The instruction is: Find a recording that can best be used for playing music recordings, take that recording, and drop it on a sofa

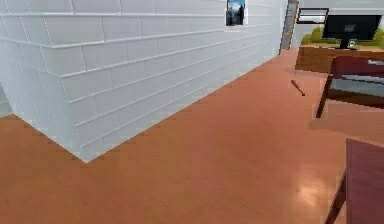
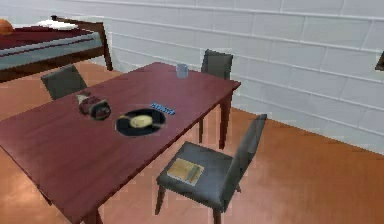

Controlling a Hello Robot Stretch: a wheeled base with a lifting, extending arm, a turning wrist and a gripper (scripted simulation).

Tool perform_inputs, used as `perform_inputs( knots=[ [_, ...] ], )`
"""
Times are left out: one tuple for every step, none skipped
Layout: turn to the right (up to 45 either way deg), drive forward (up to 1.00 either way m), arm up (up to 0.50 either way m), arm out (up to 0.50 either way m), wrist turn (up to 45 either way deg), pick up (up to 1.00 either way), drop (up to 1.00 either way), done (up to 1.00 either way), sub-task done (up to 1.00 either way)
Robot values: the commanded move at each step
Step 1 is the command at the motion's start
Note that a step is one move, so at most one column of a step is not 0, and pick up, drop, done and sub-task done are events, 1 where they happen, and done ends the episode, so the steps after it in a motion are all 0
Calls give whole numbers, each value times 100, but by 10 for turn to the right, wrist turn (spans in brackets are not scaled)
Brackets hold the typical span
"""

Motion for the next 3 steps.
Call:
perform_inputs(
  knots=[
    [-120, 0, 0, 0, 0, 0, 0, 0, 0],
    [450, 0, 0, 0, 0, 0, 0, 0, 0],
    [180, 0, 0, 0, 0, 0, 0, 0, 0]
  ],
)
